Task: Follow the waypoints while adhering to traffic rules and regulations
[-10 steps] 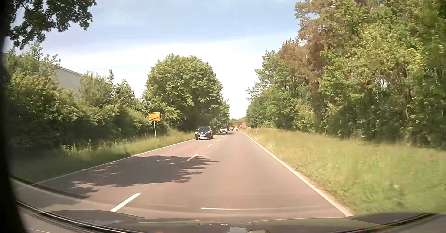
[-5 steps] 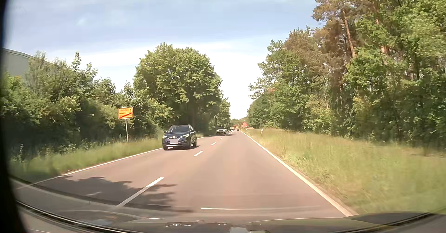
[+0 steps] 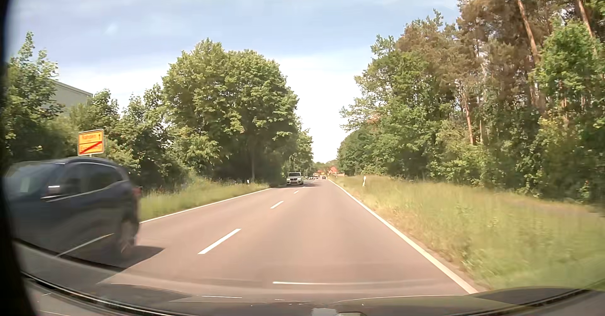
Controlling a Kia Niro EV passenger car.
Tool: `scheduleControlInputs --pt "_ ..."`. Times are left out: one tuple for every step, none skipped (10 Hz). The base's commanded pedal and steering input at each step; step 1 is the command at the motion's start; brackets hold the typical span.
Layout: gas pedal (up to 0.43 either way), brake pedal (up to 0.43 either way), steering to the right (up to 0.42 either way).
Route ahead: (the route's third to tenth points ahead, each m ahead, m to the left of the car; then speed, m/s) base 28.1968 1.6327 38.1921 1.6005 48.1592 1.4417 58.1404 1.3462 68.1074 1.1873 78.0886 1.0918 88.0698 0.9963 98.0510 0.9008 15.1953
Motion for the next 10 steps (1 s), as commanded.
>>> scheduleControlInputs --pt "0.350 0.000 -0.001" --pt "0.350 0.000 -0.001" --pt "0.350 0.000 0.000" --pt "0.358 0.000 0.000" --pt "0.358 0.000 0.000" --pt "0.358 0.000 0.000" --pt "0.358 0.000 0.000" --pt "0.370 0.000 0.001" --pt "0.378 0.000 0.001" --pt "0.390 0.000 0.001"
